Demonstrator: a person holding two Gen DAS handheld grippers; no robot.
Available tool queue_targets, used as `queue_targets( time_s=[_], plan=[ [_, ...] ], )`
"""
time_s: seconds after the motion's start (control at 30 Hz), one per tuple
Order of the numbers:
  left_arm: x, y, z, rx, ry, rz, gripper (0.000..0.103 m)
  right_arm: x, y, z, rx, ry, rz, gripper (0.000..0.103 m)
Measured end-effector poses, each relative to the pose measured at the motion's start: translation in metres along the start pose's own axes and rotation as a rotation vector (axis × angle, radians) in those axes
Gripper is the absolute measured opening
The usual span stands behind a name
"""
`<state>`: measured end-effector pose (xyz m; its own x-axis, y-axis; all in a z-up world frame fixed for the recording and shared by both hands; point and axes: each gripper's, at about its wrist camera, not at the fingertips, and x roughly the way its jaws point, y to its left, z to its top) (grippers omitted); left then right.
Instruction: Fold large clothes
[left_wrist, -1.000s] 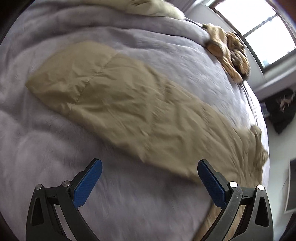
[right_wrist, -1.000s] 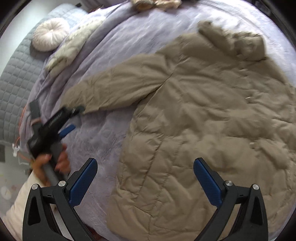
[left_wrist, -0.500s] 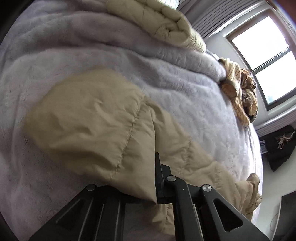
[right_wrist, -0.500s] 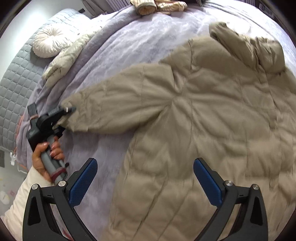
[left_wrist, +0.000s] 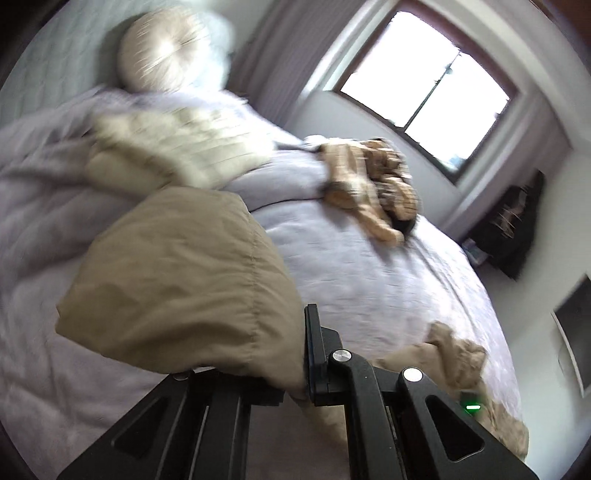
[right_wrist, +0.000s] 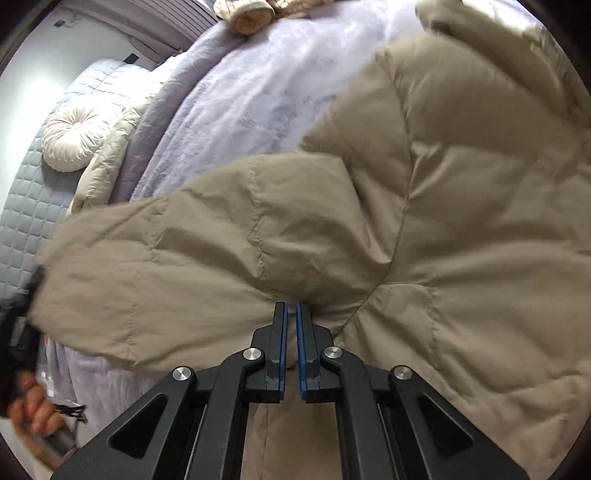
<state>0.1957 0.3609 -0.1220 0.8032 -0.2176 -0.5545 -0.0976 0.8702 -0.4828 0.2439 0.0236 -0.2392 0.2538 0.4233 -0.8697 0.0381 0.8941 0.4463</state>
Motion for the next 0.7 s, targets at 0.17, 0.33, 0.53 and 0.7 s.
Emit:
queue_targets(
  time_s=[0.17,0.33,0.53,0.7],
  plan=[
    [-0.006,-0.085,-0.003,0.139,-0.011,-0.111,0.01,0.025,0.008,-0.004,-0.055,0.046,0.021,0.005],
    [0.012,-0.177,-0.028,0.257,0.046,-0.227,0.009,0.003,-0.005,0.001,-0.014,0.066,0.116,0.005],
    [0.061,-0.284,-0.097,0.385,0.194,-0.307,0.009,-0.091,-0.07,-0.009,0.029,-0.053,0.065,0.005],
    [0.124,-0.348,-0.18,0.544,0.363,-0.244,0.01,-0.156,-0.155,-0.025,0.1,-0.122,-0.093,0.005]
  ],
)
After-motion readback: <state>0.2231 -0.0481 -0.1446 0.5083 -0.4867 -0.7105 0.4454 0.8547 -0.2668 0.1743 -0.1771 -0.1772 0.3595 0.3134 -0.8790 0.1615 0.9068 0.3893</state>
